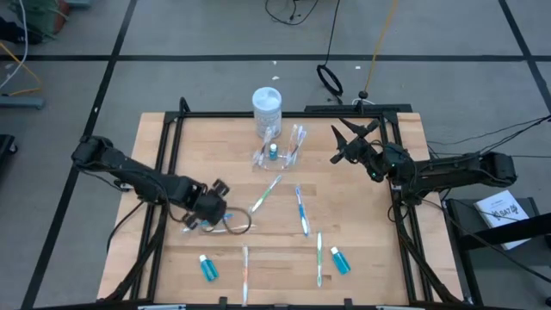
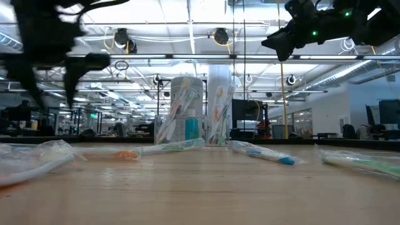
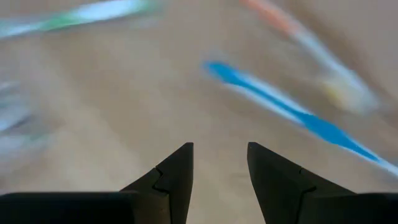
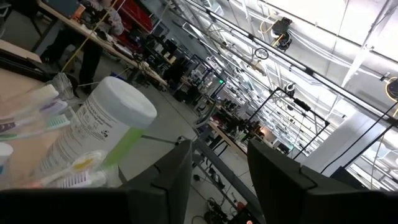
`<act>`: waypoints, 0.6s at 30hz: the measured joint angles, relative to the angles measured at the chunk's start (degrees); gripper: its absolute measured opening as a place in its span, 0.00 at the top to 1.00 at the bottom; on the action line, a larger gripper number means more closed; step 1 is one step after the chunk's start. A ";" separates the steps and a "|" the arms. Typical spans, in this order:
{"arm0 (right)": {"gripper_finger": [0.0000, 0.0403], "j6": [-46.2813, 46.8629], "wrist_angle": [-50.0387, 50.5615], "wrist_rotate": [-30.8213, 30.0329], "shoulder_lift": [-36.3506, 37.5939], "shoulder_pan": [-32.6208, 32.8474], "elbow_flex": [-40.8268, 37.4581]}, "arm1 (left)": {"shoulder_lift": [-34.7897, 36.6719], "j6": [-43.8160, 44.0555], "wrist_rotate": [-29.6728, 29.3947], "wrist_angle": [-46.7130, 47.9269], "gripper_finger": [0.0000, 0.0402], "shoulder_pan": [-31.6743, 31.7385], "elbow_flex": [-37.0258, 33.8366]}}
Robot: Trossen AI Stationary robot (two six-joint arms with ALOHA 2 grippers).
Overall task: Pick & Place toothbrushing station
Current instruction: Put the blue toothbrush into the transparent organizer
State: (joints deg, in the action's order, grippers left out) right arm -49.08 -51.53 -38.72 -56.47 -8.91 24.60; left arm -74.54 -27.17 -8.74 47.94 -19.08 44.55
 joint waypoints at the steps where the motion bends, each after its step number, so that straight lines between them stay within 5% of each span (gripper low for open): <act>1: 0.64 -0.01 -0.02 0.00 0.00 0.00 0.00 | 0.00 -2.04 1.90 -0.13 0.61 -0.98 -1.08; 9: 0.64 -1.28 0.01 0.00 0.00 0.00 0.00 | -0.50 -9.74 1.74 -10.24 0.61 -7.57 -5.63; 18: 0.64 -1.28 0.18 0.00 0.00 0.00 0.01 | -1.25 -14.33 1.15 -12.55 0.61 -7.53 -8.01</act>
State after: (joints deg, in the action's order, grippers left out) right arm -50.36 -51.35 -38.72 -56.47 -8.91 24.61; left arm -75.79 -41.50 -7.59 35.40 -26.60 36.54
